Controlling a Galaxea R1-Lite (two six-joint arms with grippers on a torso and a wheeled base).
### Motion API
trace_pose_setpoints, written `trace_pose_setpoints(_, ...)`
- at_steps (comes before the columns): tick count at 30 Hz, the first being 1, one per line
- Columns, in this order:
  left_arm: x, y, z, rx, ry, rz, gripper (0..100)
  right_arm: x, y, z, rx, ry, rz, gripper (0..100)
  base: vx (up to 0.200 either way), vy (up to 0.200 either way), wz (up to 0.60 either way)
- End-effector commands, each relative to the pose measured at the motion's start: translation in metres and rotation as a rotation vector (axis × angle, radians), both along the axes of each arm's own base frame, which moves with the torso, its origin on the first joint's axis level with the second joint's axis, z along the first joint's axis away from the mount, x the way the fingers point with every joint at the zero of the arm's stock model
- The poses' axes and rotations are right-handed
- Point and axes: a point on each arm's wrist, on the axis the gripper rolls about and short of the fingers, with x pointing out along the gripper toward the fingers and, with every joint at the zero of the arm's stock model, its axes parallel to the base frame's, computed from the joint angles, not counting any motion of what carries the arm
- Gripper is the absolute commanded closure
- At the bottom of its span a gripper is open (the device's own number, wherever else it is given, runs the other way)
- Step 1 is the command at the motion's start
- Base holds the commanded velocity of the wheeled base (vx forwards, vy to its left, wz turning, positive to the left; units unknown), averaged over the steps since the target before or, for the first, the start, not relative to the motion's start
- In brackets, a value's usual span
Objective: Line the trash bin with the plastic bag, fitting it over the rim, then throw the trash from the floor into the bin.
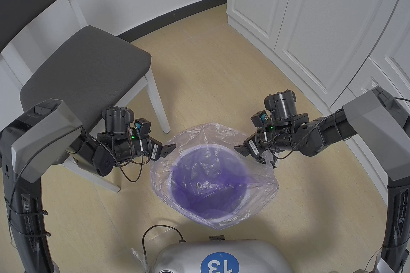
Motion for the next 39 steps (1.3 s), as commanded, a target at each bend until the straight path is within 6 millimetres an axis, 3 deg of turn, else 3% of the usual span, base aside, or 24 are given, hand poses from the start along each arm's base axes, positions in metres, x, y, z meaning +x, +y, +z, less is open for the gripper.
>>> trace_pose_setpoints(1, 0.005, 0.005, -0.003, -0.009, 0.004, 0.02, 0, 0.008, -0.002, -0.006, 0.001, 0.002, -0.009, 0, 0.0, 0.0, 0.0)
trace_pose_setpoints(10, 0.022, 0.003, -0.012, -0.053, 0.01, 0.041, 0, 0.023, -0.012, -0.024, 0.152, 0.097, -0.034, 0, 0.0, 0.0, 0.0)
trace_pose_setpoints(18, 0.03, 0.005, -0.021, -0.064, 0.018, 0.044, 0, 0.035, -0.021, -0.039, 0.152, 0.114, -0.06, 0, 0.0, 0.0, 0.0)
trace_pose_setpoints(26, 0.025, 0.007, -0.018, -0.06, 0.023, 0.045, 0, 0.037, -0.021, -0.049, 0.146, 0.13, -0.061, 0, 0.0, 0.0, 0.0)
trace_pose_setpoints(39, 0.011, 0.01, -0.044, 0.02, 0.072, 0.025, 0, 0.042, -0.019, -0.08, 0.129, 0.172, -0.068, 0, 0.0, 0.0, 0.0)
